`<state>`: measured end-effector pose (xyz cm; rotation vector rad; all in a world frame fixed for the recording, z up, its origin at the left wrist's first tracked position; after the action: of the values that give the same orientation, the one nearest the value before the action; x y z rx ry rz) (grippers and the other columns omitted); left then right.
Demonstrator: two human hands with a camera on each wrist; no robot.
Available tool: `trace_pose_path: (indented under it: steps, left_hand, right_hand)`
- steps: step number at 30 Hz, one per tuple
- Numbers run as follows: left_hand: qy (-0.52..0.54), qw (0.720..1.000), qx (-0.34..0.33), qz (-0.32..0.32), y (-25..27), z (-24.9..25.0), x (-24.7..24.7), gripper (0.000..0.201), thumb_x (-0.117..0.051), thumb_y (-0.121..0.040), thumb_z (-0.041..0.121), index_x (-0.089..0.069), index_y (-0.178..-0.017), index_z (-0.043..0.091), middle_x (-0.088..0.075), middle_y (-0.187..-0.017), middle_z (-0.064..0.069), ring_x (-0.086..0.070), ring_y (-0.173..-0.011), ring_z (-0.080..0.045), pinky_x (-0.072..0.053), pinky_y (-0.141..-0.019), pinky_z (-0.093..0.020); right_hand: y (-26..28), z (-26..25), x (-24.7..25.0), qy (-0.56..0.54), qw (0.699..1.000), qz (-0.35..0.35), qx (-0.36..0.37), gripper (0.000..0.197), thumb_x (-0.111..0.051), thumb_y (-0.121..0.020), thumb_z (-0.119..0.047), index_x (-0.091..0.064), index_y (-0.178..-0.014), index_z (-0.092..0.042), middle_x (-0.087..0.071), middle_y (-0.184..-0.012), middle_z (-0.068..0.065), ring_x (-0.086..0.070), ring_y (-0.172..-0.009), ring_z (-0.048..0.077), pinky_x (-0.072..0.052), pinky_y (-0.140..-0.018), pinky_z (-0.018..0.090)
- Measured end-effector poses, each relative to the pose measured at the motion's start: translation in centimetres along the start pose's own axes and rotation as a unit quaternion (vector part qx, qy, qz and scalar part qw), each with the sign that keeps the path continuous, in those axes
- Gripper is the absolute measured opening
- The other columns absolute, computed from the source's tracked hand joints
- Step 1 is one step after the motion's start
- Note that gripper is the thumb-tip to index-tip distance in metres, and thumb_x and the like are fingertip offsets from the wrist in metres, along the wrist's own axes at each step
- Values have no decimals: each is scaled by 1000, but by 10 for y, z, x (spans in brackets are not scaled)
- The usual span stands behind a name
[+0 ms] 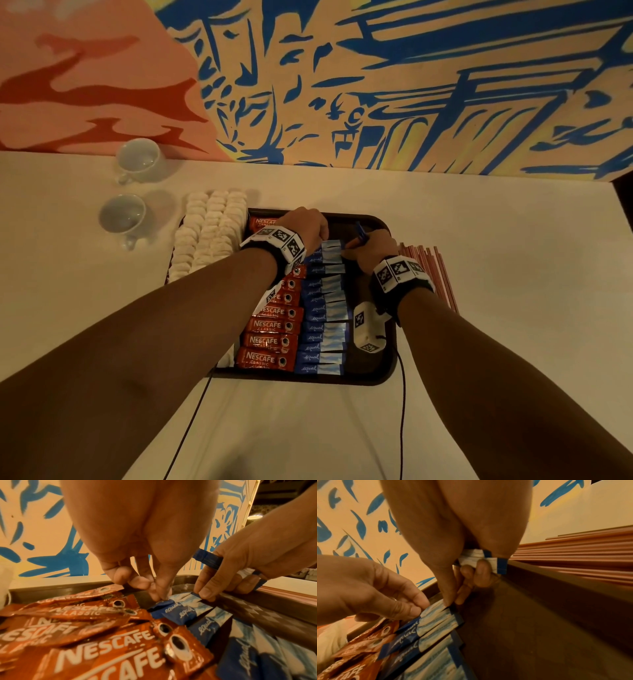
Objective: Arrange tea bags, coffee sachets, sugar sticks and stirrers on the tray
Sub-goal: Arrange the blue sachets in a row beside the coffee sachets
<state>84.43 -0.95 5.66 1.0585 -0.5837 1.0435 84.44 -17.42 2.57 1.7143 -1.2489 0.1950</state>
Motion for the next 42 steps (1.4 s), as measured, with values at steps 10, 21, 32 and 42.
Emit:
trace_pose_path:
  steps: [10,21,32,42]
  left_hand:
    - [97,992,21,82,28,15,42,19,-63,-95,18,-72,-112,17,-70,-115,-3,-64,-106,-22,-51,-94,-34]
    - [320,933,-59,156,160,77,118,20,-63,-97,25,-71,-116,23,-70,-104,10,-63,-92,1,-46,-76,-12]
    - [442,874,-92,177,261,120,149,15,-69,-93,19,-73,-106,11,-67,-72,-10,-61,-63,-10,-48,-62,-17]
    - [508,834,-113,183,323,139,151,13,-63,-96,10,-71,-102,3,-75,-91,-15,-67,-76,-18,-54,-76,-29]
  right_hand:
    - [39,-25,26,-34,998,-27,48,23,-52,-98,-19,-68,-95,-3,-62,-87,11,-53,-71,21,-41,-62,28]
    - [173,-91,69,-222,931,-210,199,28,-49,-106,-22,-68,-97,-4,-68,-90,14,-56,-73,23,-46,-66,32]
    - [268,-106,102,-146,921,-204,298,41,-49,-106,-32,-62,-111,7,-64,-76,1,-44,-59,13,-40,-48,21]
    - [320,-100,121,-241,905,-172,305,54,-43,-103,-54,-67,-101,-5,-63,-78,6,-52,-61,13,-41,-52,25]
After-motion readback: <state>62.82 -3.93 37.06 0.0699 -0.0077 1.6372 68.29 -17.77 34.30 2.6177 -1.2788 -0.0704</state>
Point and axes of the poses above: each hand's wrist, its own y-axis away from the middle knuckle, its own x-axis out of the back of the hand, z = x × y, the point moved 8 cm from there along -y, towards the middle knuckle
